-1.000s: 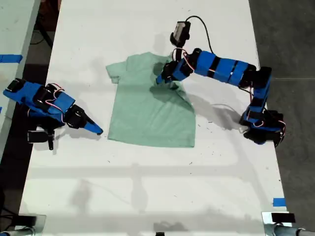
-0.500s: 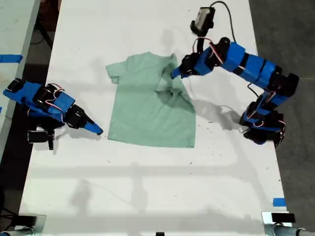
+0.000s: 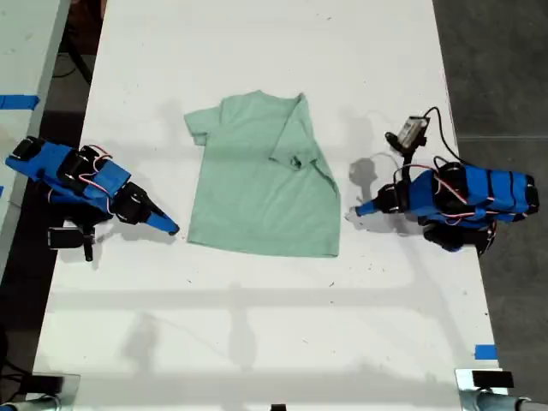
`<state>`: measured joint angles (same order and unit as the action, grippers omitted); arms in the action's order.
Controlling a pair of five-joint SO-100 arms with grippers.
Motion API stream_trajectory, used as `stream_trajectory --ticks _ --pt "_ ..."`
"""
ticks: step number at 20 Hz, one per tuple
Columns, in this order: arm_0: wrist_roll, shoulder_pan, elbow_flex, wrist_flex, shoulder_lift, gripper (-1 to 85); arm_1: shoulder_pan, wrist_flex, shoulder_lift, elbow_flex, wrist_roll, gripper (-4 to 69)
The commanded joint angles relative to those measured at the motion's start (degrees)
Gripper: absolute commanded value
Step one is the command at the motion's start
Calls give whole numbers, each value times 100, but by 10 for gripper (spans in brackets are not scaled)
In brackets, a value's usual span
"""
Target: Fold t shirt
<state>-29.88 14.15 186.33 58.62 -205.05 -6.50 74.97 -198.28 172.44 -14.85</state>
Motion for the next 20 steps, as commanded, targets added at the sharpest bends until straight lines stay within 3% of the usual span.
stream_trajectory --ticks 1,3,5,7,8,9,10,11,12,13,15,20 --pt "-35 -53 246 -62 -53 34 9 105 44 580 -791 60" --pt "-44 -53 246 -62 -53 33 -105 70 -255 571 -2145 46" --pt "-44 -62 246 -62 -53 33 -123 141 -237 562 -1828 44" --pt "-44 -62 246 -62 -53 33 -132 141 -237 562 -3015 44" --pt "-44 -62 246 -62 -53 33 -79 141 -237 562 -1925 39" --pt "-44 -62 246 -62 -53 33 -114 141 -237 562 -220 42" --pt "-44 -62 246 -62 -53 33 -229 141 -237 562 1002 46" --pt "-44 -62 246 -62 -53 33 -510 149 -237 562 1389 48" --pt "-44 -62 246 -62 -53 33 -835 149 -237 562 905 54" --pt "-44 -53 246 -62 -53 33 -1125 149 -237 562 -70 57" --pt "-44 -53 246 -62 -53 33 -1547 149 -237 554 -3023 58" --pt "-44 -62 246 -62 -53 32 -1661 229 -237 527 -3129 46"
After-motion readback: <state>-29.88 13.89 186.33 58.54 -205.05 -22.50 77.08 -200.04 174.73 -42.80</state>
